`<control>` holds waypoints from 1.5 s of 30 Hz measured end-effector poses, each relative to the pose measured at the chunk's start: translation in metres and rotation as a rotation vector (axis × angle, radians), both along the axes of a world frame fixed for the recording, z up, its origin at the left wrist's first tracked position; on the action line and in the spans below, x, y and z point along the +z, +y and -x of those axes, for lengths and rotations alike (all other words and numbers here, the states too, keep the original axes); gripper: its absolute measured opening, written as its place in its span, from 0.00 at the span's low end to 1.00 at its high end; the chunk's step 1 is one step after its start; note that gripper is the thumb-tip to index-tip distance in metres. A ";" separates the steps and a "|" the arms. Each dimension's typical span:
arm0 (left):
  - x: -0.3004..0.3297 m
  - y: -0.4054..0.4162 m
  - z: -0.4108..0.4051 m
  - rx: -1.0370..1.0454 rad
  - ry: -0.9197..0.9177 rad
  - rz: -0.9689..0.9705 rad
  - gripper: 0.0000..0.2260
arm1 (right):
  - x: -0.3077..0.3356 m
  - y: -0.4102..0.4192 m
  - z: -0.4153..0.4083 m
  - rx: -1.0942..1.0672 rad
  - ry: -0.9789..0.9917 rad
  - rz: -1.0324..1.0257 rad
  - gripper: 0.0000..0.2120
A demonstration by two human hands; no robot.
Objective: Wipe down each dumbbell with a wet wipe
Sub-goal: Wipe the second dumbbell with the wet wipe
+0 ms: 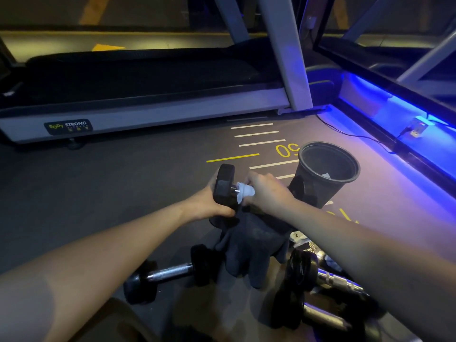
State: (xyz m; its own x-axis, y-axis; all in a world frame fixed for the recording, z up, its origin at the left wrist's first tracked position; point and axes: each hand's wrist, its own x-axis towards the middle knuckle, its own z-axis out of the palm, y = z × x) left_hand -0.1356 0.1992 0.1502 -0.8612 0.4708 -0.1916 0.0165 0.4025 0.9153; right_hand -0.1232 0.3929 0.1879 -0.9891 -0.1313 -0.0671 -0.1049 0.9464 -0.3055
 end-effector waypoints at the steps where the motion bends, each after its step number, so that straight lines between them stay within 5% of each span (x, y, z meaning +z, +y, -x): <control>1: 0.000 0.000 0.001 -0.001 0.010 -0.010 0.42 | 0.001 0.003 -0.001 0.002 0.006 -0.033 0.21; 9: 0.010 -0.002 0.002 0.024 0.040 0.011 0.35 | 0.011 0.030 -0.014 0.098 0.117 -0.286 0.18; 23: 0.019 0.002 -0.006 0.054 0.044 0.080 0.31 | 0.040 0.076 -0.034 -0.063 0.332 -0.030 0.06; 28: 0.022 0.001 -0.009 0.062 0.037 0.086 0.44 | 0.046 0.077 -0.035 -0.076 0.358 0.041 0.04; 35: 0.019 0.003 -0.006 0.058 0.059 0.129 0.29 | 0.045 0.081 -0.029 -0.091 0.419 0.108 0.07; 45: 0.019 0.003 -0.004 0.060 0.037 0.105 0.34 | 0.049 0.112 -0.022 -0.233 0.585 0.079 0.07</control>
State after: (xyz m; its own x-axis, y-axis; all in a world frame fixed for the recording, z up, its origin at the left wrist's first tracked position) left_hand -0.1315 0.2025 0.1692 -0.8948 0.3969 -0.2044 0.0224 0.4972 0.8674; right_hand -0.1013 0.5054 0.2367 -0.8623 0.1098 0.4943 -0.0694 0.9413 -0.3303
